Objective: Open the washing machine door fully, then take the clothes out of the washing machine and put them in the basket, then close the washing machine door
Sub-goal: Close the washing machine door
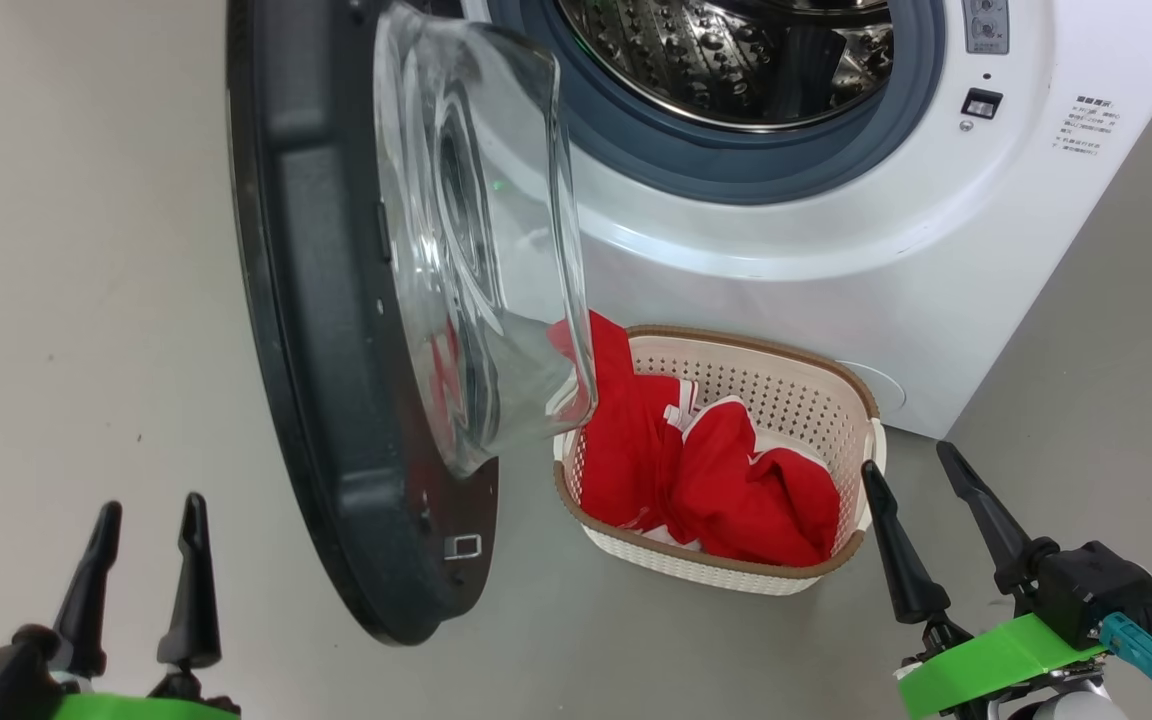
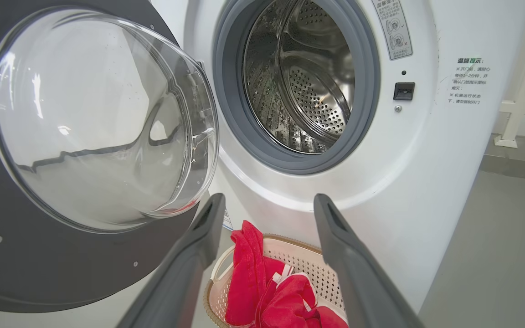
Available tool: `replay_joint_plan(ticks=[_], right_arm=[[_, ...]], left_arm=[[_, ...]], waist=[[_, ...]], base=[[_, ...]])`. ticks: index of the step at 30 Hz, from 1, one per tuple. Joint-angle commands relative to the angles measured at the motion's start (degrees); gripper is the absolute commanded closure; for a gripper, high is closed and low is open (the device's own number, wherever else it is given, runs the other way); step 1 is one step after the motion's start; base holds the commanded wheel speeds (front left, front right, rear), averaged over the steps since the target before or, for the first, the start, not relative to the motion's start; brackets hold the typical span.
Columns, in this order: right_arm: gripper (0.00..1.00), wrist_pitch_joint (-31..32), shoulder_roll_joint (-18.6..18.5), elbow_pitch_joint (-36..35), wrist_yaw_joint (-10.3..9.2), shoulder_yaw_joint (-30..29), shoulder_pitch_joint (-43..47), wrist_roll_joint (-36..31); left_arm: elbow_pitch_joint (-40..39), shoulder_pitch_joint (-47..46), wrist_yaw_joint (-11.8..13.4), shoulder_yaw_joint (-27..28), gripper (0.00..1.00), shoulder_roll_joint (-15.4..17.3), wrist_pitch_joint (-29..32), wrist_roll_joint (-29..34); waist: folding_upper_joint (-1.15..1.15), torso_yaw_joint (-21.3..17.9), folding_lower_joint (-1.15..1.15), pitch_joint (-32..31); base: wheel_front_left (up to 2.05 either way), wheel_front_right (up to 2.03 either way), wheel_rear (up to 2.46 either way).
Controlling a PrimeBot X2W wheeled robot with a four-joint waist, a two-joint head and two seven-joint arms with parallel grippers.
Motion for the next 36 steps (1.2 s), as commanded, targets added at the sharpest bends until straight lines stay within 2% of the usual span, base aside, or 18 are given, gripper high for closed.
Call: replay_joint_plan(ticks=[1, 15, 22, 24, 25, 26, 27, 33, 36], right_arm=[[0.00, -0.4, -0.1, -1.3, 0.37, 1.0, -0.6, 0.3], [0.00, -0.4, 0.4, -0.8, 0.37, 0.8, 0.2, 0.1], [0.00, -0.4, 0.5, -0.7, 0.37, 0.8, 0.3, 0.2], [0.00, -0.4, 0.6, -0.6, 0.37, 0.9, 0.4, 0.3], [0.00, -0.4, 0.6, -0.6, 0.37, 0.9, 0.4, 0.3], [0.00, -0.4, 0.7, -0.5, 0.37, 1.0, 0.4, 0.3], [0.00, -0.4, 0.7, -0.5, 0.37, 1.1, 0.4, 0.4], [0.00, -0.4, 0.8, -0.4, 0.37, 1.3, 0.3, 0.5], [0.00, -0.4, 0.9, -0.3, 0.37, 1.3, 0.2, 0.5]], left_arm=[[-1.6, -0.1, -0.3, 2.5, 0.00, 0.9, -0.5, 0.7], [-2.3, 0.2, -0.3, 3.4, 0.00, 0.4, -0.5, 1.2], [-1.6, -0.1, -0.3, 2.1, 0.00, 0.8, -0.5, 0.3], [-1.2, -0.7, -0.3, 1.4, 0.51, 1.5, -0.5, -0.7], [-1.0, -1.1, -0.3, 0.9, 0.65, 1.9, -0.5, -1.8], [-0.8, -1.5, -0.3, 0.5, 0.87, 2.6, -0.5, -2.8], [-0.6, -2.0, -0.3, 0.1, 1.00, 3.2, -0.5, -3.8], [0.1, -5.7, -0.3, -3.0, 1.00, 9.0, -0.5, -13.8], [1.1, -7.9, -0.3, -4.7, 1.00, 12.6, -0.5, -21.9]], waist=[[0.00, 0.0, 0.00, -0.2], [0.00, -0.3, 0.00, -0.4], [0.00, -0.3, 0.00, -0.5], [0.00, -0.2, 0.00, -0.6], [0.00, -0.2, 0.00, -0.7], [0.00, -0.1, 0.00, -0.7], [0.00, -0.1, 0.00, -0.8], [0.00, -0.2, 0.00, -0.7], [0.00, -0.5, 0.00, -0.6]], base=[[0.00, 0.00, 0.00], [0.00, 0.00, 0.00], [0.00, 0.00, 0.00], [0.00, 0.00, 0.00], [0.00, 0.00, 0.00], [0.00, 0.00, 0.00], [0.00, 0.00, 0.00], [0.00, 0.00, 0.00], [0.00, 0.00, 0.00]])
